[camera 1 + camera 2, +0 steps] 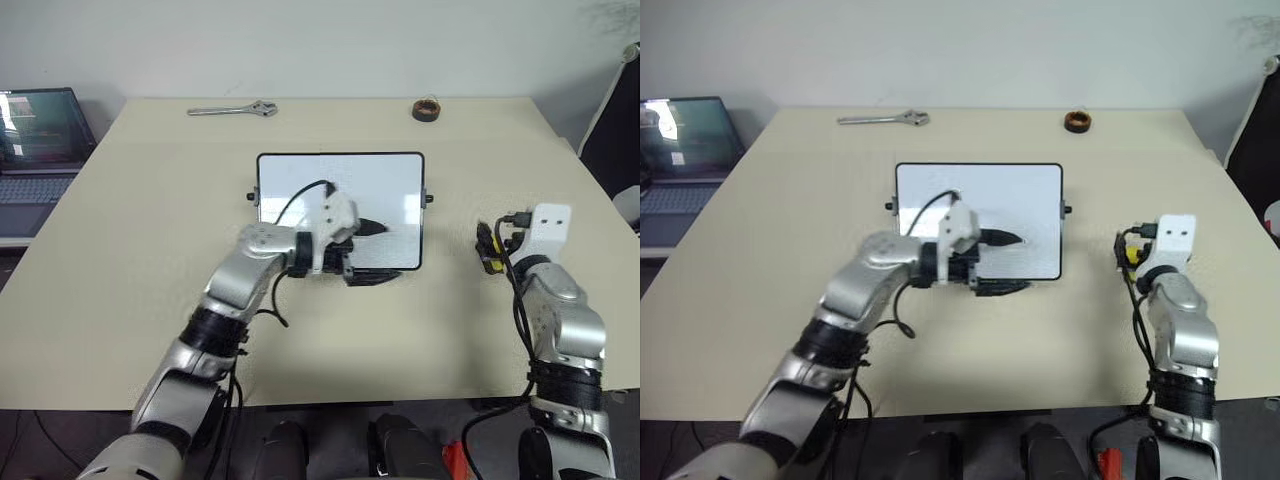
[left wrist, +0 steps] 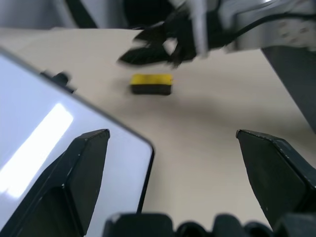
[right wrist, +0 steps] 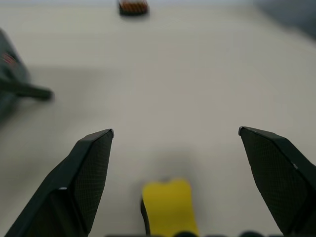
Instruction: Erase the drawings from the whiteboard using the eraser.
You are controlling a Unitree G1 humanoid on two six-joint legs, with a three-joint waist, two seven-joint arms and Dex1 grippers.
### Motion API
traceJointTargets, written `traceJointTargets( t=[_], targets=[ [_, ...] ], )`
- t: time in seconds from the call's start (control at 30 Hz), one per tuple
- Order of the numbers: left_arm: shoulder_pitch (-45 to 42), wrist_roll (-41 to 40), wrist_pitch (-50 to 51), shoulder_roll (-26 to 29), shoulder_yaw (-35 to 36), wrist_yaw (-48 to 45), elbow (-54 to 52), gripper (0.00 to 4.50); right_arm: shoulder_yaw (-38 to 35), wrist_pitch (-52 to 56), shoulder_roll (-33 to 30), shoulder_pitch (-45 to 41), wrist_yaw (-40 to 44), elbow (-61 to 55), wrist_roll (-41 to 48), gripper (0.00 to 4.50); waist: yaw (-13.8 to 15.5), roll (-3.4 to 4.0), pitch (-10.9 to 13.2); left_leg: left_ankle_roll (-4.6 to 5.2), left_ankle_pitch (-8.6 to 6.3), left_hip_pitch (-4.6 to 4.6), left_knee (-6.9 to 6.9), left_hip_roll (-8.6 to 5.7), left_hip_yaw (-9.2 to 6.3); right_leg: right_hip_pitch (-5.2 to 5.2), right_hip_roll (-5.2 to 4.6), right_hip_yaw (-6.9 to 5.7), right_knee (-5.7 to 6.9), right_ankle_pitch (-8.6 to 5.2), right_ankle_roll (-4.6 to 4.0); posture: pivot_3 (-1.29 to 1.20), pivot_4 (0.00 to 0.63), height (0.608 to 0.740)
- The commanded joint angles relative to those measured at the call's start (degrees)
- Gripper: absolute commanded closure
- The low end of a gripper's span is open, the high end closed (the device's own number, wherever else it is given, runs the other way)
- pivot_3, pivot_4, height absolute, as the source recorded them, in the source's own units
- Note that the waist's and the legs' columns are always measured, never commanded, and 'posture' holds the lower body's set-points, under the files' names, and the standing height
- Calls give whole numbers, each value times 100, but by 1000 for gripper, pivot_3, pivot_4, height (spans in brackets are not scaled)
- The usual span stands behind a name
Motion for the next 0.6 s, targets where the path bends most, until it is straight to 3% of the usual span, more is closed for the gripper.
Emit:
traceJointTargets(
  t=[0.03, 0.1, 0.17, 0.23, 0.43, 0.6],
  targets=[
    [562, -441, 591, 299, 817, 524, -1001, 0, 159, 227, -223, 374, 630, -1352, 632, 21, 5, 0, 0, 0, 0, 1, 0, -1, 0, 0, 0, 0, -1, 0, 0, 0, 150, 740],
    [883, -589, 822, 317, 1071, 832, -1391, 0, 115, 374, -306, 619, 808, -1623, 894, 21, 18, 0, 0, 0, 0, 1, 1, 7, -8, 3, -9, -5, -1, 0, 0, 0, 150, 740],
    [1928, -974, 1220, 190, 2164, 1590, -2131, 0, 450, 255, -376, 1494, 1200, -2048, 1006, 21, 36, -2, -2, 0, 0, -1, 7, 5, -14, 7, -11, -13, -2, -1, 1, 0, 150, 740],
    [2850, -818, 1128, 181, 2699, 2027, -2566, 0, 598, -369, -380, 2201, 1500, -1993, 897, 21, 47, -8, -11, 1, -2, 3, 4, 11, -13, 14, -20, -9, -7, -5, 10, 0, 150, 740],
    [4064, 517, -709, -251, 2790, 3300, -1842, 0, 36, -1880, -36, 2833, 1134, -1282, 677, 21, 133, -10, -6, 6, -12, 24, 16, 0, 1, 33, -37, 4, -10, -1, 27, 0, 150, 740],
    [4547, 1032, -1532, -741, 2753, 4132, -1616, 0, -146, -2061, 220, 3403, 1111, -1285, 972, 21, 173, -23, -15, 8, -11, 91, 9, 9, -4, 106, -32, 1, -37, -17, 49, 0, 150, 740]
  ],
)
